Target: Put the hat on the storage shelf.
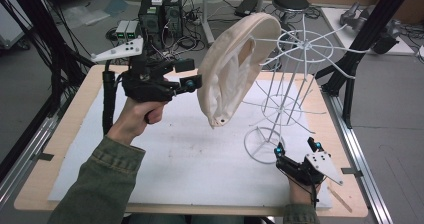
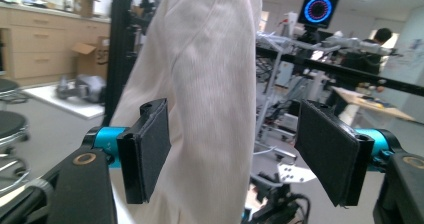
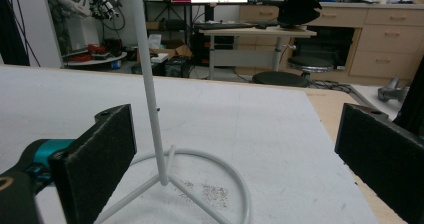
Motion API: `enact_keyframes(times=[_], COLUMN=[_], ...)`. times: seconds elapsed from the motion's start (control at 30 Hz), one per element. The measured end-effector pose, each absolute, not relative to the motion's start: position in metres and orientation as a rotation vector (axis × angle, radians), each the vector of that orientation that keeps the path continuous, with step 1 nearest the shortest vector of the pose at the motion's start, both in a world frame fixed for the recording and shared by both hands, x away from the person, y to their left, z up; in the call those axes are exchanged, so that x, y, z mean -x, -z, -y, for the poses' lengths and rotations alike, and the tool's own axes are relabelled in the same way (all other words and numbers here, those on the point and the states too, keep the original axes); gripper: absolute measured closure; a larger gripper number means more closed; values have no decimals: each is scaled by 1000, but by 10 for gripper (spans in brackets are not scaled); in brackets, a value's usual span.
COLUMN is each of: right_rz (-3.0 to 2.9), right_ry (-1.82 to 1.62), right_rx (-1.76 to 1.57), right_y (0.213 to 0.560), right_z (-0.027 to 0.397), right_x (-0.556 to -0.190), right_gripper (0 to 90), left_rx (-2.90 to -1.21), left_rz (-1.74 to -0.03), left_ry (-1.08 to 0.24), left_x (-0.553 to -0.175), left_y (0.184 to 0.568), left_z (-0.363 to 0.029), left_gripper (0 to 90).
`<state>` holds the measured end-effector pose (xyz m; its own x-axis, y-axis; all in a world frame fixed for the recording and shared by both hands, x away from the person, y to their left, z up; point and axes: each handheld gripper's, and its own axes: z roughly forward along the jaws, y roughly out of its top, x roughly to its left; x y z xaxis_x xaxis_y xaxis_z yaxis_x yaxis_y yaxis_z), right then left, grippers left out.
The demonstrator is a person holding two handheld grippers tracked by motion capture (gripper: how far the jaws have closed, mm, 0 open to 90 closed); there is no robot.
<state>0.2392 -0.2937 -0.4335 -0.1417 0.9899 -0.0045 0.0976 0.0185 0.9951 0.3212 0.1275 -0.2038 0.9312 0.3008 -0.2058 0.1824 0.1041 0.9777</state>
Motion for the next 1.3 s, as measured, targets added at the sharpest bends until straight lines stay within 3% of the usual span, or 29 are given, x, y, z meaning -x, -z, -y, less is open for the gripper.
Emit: enact_keyframes(times=[0.23,0.57,1.13,1.3], right_rz=[-1394,-1393,-1390,-1388], right_ry=[-1253,-1246,-1241,-1235], right_rx=[-1205,-1201,-1210,-1204], right_y=[434,433,434,433], right_z=[294,294,294,294], right_x=[-239,-239,-239,-239], right_gripper=[20,20,20,20], left_rx=[-1446,-1408,-1307,-1271], left_rz=[-468,-608,-784,-842], left_ry=[-163,-369,-516,-637], left_x=[-313,-297,-279,-272], left_y=[220,244,273,282], left_z=[-157,-203,-262,-275], left_gripper=[297,294,290,289])
